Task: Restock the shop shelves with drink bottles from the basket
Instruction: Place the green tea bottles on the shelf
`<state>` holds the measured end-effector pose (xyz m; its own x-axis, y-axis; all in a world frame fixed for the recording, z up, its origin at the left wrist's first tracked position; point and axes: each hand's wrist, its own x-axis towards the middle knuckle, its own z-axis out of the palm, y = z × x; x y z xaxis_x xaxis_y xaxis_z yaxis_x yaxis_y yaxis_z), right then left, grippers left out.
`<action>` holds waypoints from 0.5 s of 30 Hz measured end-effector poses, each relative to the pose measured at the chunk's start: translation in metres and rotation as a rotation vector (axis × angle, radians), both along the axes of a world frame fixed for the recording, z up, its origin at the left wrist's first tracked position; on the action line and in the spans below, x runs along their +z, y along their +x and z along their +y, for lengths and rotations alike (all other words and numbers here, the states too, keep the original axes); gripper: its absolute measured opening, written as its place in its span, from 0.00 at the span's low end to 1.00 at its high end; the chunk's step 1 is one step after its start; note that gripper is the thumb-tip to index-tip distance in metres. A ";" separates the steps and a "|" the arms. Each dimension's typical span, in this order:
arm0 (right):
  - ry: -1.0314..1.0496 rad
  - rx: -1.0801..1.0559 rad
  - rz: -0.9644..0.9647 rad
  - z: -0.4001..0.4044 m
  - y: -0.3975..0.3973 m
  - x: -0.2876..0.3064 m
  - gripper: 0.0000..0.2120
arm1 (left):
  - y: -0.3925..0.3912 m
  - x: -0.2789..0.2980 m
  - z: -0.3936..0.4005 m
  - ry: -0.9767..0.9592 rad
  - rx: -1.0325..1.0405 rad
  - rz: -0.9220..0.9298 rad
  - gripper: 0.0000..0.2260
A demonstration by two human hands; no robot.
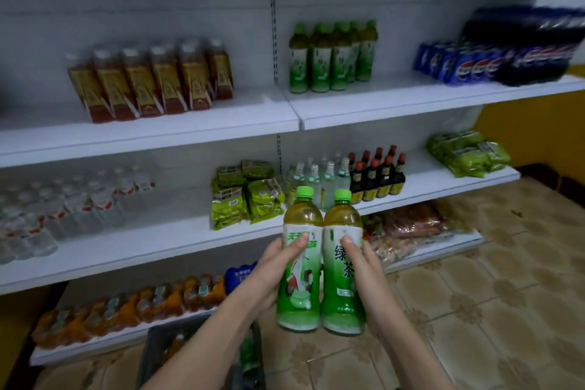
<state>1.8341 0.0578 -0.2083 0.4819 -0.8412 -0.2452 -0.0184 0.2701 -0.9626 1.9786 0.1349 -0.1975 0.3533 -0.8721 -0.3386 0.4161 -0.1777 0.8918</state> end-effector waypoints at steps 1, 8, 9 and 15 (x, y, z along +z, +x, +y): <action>-0.026 0.001 -0.005 -0.012 -0.007 0.008 0.38 | -0.005 0.009 -0.013 -0.028 -0.007 -0.008 0.20; -0.205 0.037 -0.084 -0.093 -0.034 0.078 0.12 | -0.015 0.072 -0.101 -0.156 -0.079 -0.098 0.24; -0.227 0.034 -0.089 -0.103 -0.032 0.086 0.12 | -0.012 0.079 -0.111 -0.163 -0.090 -0.126 0.25; -0.321 0.009 -0.126 -0.162 0.002 0.117 0.14 | 0.020 0.120 -0.167 -0.262 -0.091 -0.215 0.24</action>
